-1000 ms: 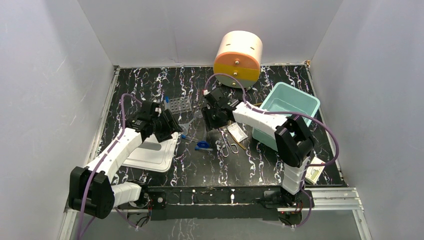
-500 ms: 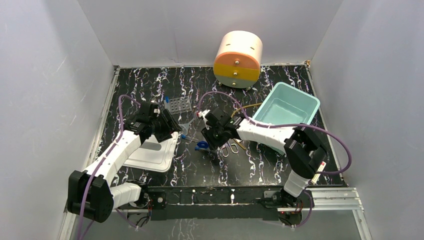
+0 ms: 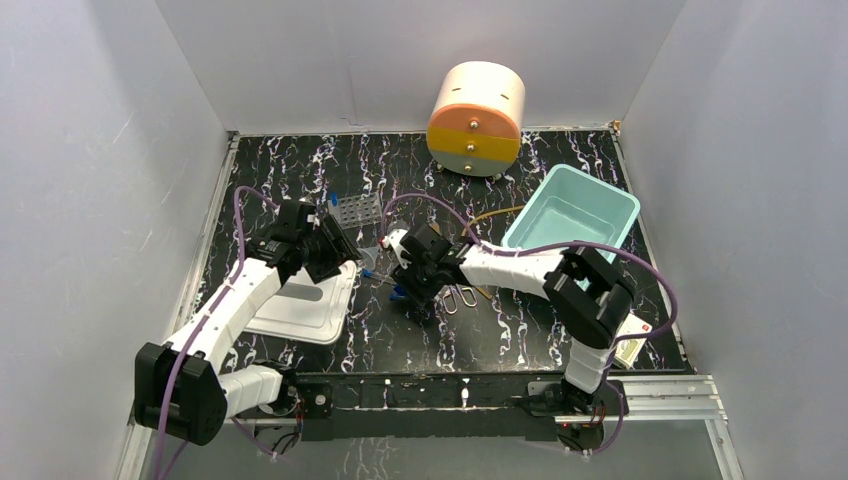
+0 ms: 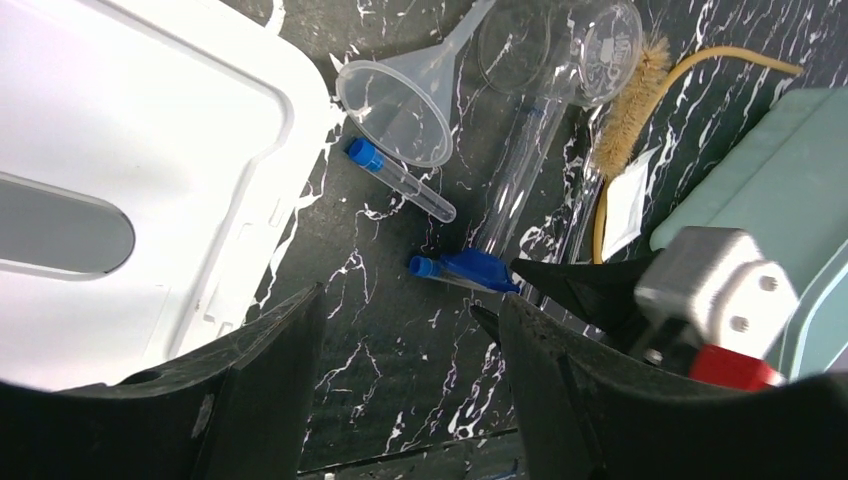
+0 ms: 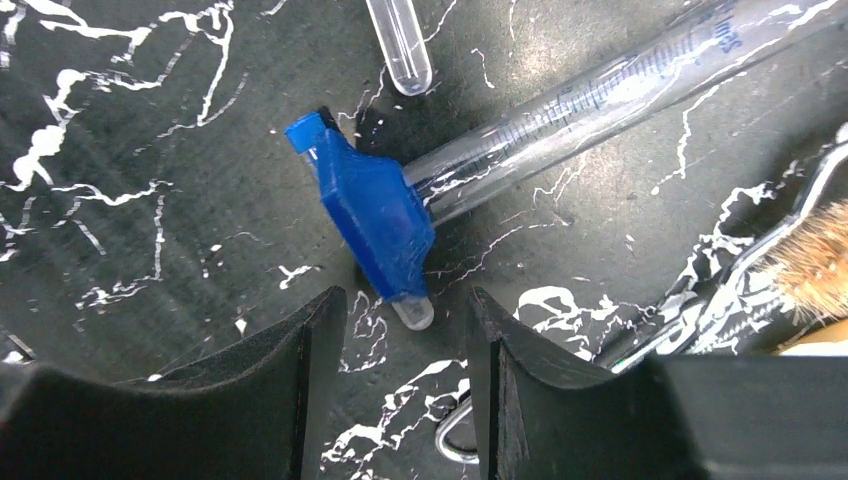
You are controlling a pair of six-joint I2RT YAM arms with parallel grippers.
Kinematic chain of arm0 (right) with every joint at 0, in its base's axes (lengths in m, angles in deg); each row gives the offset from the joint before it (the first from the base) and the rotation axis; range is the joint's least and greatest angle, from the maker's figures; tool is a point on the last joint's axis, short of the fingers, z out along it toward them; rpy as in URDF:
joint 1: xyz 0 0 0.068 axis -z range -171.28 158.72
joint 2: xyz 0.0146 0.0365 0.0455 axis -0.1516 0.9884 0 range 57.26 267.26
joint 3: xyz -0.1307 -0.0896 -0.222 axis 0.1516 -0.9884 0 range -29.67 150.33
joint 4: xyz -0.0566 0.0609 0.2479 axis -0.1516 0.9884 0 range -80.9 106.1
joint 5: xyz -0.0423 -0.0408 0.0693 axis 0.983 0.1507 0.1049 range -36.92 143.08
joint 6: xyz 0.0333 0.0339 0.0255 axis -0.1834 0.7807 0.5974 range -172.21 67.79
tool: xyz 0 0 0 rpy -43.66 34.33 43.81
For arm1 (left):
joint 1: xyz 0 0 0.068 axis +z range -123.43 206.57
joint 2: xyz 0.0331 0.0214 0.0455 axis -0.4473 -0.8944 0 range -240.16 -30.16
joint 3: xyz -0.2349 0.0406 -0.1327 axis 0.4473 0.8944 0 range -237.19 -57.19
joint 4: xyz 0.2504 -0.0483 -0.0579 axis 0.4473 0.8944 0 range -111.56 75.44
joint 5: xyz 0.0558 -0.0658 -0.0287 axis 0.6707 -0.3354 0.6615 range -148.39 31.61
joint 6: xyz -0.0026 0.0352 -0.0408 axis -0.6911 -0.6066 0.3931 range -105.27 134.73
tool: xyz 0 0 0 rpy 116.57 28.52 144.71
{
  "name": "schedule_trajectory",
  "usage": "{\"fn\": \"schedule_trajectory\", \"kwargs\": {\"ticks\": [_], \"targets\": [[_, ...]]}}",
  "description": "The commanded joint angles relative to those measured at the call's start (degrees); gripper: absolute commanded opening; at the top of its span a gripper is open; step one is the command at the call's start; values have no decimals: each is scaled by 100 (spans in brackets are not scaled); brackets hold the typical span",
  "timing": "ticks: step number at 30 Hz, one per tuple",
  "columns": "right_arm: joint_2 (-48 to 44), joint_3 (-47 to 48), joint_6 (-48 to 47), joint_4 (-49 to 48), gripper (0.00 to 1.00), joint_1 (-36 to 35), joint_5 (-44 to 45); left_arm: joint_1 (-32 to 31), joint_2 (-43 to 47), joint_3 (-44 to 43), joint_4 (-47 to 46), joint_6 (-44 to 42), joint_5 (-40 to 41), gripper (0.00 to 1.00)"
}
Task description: Organize the chemistry lab equipment
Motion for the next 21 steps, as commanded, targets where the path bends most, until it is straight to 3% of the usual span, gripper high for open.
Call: {"fn": "schedule_trajectory", "kwargs": {"ticks": [1,7,16,21], "targets": [[183,81,-268,-323,55,-38,-5,3,214,-262,400,131,350,63],[352,50,-268,-298,54,-122,-79,102,433,-145,544,346,546,63],[479,49,-258,-97,38,-257,-7,319,786,-128,819,412,926,64],[613,169,-428,233,37,-584,362,381,1072,95,957,578,913,64]]}}
